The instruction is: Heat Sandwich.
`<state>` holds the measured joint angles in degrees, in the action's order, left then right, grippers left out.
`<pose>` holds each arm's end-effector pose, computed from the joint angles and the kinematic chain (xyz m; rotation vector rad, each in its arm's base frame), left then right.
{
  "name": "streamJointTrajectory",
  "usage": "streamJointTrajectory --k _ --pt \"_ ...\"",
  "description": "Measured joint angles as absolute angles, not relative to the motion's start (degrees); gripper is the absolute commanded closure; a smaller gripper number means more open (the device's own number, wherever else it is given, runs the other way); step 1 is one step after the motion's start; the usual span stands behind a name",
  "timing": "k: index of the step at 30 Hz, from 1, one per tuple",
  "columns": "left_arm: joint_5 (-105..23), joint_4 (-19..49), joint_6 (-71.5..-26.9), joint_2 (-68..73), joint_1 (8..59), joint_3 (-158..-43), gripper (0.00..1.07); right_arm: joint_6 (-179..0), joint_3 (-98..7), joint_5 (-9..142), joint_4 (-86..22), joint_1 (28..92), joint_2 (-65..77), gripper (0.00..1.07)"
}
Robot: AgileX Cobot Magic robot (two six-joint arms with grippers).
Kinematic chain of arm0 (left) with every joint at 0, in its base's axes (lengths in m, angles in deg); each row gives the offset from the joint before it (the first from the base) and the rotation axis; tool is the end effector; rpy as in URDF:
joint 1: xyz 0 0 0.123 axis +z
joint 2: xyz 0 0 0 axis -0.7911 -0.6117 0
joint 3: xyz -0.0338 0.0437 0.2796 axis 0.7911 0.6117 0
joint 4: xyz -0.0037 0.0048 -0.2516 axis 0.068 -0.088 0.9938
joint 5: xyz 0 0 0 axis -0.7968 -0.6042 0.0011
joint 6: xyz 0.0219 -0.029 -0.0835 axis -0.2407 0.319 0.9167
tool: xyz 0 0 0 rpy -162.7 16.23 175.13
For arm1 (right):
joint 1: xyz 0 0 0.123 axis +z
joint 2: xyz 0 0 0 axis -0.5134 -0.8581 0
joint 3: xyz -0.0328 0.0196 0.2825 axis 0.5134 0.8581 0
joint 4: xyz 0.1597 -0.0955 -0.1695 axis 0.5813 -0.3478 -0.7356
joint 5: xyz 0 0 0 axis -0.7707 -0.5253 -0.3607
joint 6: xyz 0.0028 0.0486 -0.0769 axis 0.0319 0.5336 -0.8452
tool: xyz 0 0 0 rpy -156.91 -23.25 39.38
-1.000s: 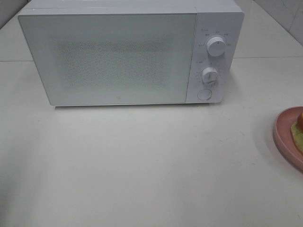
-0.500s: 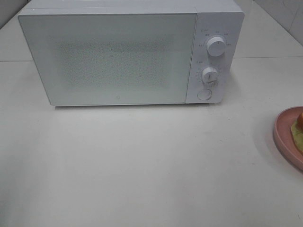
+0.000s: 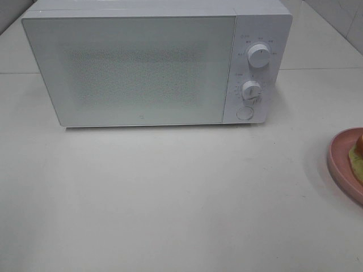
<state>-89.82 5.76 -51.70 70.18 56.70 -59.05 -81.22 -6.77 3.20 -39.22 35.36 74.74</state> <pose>-0.0016 -0.0073 0.2791 0.0351 2.0391 0.0076 -0.0050 -0.0101 0.2806 -0.0101 2.0121 -0.0568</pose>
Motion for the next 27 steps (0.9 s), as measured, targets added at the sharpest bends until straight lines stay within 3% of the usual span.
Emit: streamJointTrajectory --k 27 --pt "-89.8 5.6 -51.7 71.2 56.7 -59.0 0.05 -81.2 -6.8 3.2 -39.2 35.4 74.7 0.31"
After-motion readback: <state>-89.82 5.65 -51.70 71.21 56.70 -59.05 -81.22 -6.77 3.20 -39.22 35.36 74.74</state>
